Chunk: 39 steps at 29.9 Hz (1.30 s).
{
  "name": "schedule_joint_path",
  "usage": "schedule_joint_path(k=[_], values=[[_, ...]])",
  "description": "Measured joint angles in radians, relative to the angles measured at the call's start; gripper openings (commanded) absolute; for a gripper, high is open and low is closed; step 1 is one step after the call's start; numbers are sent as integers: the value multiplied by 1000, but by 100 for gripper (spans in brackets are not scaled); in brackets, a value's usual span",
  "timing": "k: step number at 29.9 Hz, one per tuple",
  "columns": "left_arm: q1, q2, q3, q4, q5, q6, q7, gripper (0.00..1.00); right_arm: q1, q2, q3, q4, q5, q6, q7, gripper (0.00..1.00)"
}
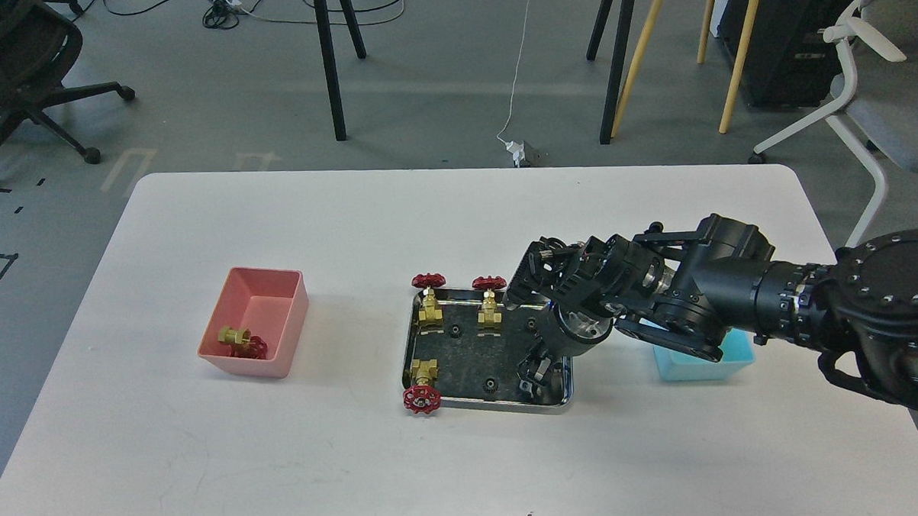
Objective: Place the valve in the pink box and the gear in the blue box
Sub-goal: 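Lower the right gripper and grasp the small black gear, then carry the gear to the blue box and release it inside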
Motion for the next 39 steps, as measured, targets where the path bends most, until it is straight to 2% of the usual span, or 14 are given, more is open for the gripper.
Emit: schedule_joint_path(k=[9, 19, 28, 32, 37, 39], values=[[1, -1, 1, 1, 0, -1, -1, 100, 82, -7, 124, -8, 26, 0, 0, 14], [2, -5, -1, 1, 0, 0, -2, 100, 126, -334, 194, 109, 87, 0, 0, 14], [2, -12, -3, 1, 0, 3, -2, 100, 49, -597, 196, 219, 89, 0, 0, 15], [1, -13, -3, 1, 0, 4, -2, 100, 4, -653, 195, 248, 85, 0, 0, 15], [-1, -11, -3, 0, 0, 2, -2, 100, -24, -662, 195, 244, 83, 0, 0, 17], [-1, -10, -3, 0, 0, 2, -1, 100, -32, -662, 195, 237, 82, 0, 0, 23]])
